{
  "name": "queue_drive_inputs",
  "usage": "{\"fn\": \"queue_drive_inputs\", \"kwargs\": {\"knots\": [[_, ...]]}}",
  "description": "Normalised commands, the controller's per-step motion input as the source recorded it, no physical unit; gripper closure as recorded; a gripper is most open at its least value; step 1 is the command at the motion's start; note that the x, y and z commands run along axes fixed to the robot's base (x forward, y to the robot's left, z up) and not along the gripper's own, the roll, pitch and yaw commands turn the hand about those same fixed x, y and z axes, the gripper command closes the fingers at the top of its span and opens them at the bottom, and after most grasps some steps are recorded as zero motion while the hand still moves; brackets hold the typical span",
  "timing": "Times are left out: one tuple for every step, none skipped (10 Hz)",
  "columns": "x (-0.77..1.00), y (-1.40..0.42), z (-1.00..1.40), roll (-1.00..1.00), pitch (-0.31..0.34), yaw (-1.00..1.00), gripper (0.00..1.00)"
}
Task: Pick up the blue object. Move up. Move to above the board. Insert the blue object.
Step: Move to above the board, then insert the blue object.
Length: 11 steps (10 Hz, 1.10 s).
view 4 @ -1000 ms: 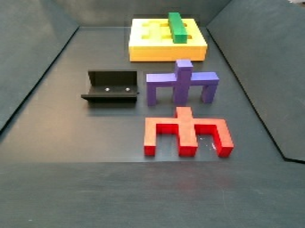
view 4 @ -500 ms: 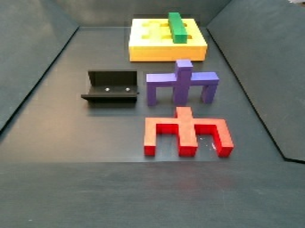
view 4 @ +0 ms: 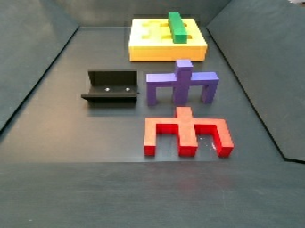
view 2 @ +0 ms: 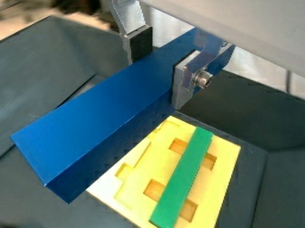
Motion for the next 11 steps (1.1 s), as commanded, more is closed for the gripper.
{"fn": "queue_drive_inputs", "kwargs": {"knots": [[0.10,-0.04,0.02,0.20,0.271,0.69,1.00],[0.09,-0.04,0.02,0.17,0.188,0.32,1.00],[0.17,-0.01,-0.42,-0.04,-0.039,0.00,1.00],[0.19,0.00,-0.60,-0.13,-0.124,0.00,1.00],[0.22,0.00,-0.69,-0.18,-0.161,0.00,1.00],[0.27,0.00,-0.68,-0.19,-0.163,0.00,1.00],[0.27,0.00,-0.72,-0.17,-0.154,0.00,1.00],[0.06,-0.17,-0.77,0.00,-0.239,0.06,1.00],[0.08,-0.18,-0.78,0.06,-0.220,0.11,1.00],[0.14,-0.16,-0.83,0.07,-0.181,0.08,1.00],[0.18,-0.16,-0.75,0.18,-0.091,0.04,1.00]]}}
